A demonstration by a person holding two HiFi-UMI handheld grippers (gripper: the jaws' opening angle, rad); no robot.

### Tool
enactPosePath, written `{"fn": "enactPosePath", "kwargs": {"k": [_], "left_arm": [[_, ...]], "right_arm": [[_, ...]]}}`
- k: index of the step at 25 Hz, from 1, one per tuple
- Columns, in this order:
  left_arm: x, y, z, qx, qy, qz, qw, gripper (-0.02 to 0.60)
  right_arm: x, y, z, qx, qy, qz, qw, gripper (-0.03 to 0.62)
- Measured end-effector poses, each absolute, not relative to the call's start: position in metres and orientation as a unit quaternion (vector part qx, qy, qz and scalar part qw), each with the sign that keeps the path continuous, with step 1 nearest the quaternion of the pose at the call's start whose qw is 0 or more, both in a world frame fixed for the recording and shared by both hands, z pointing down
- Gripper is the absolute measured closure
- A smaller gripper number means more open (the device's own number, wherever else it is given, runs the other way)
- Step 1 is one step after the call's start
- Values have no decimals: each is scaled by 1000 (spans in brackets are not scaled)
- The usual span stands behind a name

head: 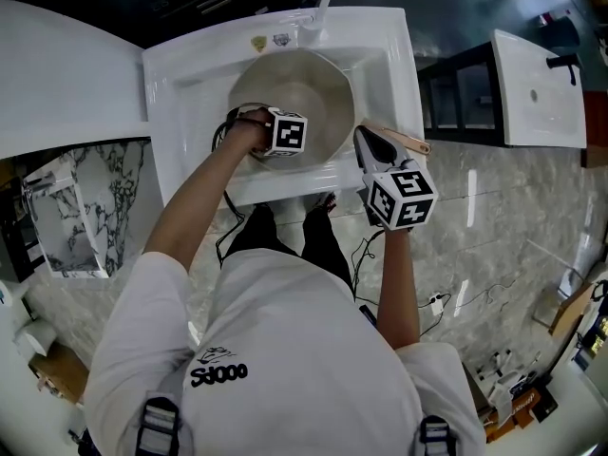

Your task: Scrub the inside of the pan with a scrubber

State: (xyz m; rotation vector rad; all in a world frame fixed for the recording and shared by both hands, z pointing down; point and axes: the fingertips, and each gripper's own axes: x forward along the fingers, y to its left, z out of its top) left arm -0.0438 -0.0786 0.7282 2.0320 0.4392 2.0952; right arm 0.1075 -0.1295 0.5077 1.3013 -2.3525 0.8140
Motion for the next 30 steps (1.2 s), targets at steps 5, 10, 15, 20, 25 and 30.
{"fn": "enactPosePath", "kwargs": {"k": [5,10,15,20,25,30], "left_arm": [[-56,-102,732,687,106,709,118,523],[-63,-131,732,688,57,713,118,523],[-63,-159,729,695,-1,715,83,523],[-50,-176,730,708,-27,705,33,522],[-27,-175,729,728,-36,684,36,522],[4,-147,724,741,6,667,78,522]], "right_arm": [[105,-133,507,453,-828,284,166,586],[108,-135,505,455,-828,285,163,586],[115,-135,506,462,-824,288,160,586],[120,-134,507,466,-820,291,159,586],[123,-132,510,467,-818,294,160,586],[121,-132,508,468,-819,293,158,586]]}}
